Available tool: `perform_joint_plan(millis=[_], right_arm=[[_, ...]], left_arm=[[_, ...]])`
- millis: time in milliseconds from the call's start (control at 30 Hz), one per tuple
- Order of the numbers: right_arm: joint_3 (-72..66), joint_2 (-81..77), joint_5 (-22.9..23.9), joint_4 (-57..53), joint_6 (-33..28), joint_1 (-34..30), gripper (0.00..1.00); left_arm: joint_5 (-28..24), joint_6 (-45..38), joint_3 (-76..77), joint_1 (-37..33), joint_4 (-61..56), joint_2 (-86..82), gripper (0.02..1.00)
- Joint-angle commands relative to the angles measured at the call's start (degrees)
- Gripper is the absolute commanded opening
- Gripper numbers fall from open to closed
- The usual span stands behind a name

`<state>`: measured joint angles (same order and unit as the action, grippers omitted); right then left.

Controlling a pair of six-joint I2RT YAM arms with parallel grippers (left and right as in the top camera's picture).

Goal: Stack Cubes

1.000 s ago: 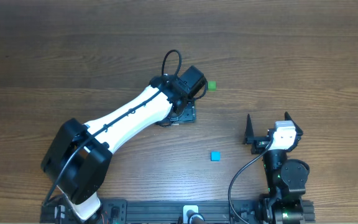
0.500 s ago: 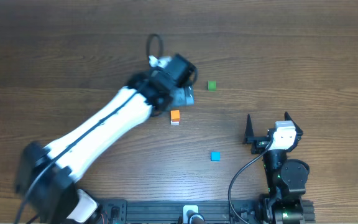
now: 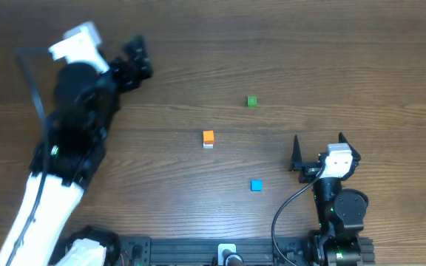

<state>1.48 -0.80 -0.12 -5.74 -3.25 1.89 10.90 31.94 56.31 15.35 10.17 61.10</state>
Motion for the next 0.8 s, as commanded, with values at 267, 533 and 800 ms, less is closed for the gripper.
perform_joint_plan(millis=[267, 533, 800], right_arm=[[-0.5, 0.5, -0.5, 0.2, -0.1, -0.4, 0.993], [-0.5, 0.5, -0.5, 0.2, 0.0, -0.4, 0.993], [-0.5, 0.5, -0.5, 0.2, 0.0, -0.4, 0.991]], left_arm=[[-7.3, -22.3, -26.6, -14.1, -10.0, -32.7, 0.993], [-8.5, -27.3, -40.0, -15.2, -11.1, -48.3, 0.998], [-12.2, -31.8, -51.8, -16.0, -18.9, -56.8, 0.998]])
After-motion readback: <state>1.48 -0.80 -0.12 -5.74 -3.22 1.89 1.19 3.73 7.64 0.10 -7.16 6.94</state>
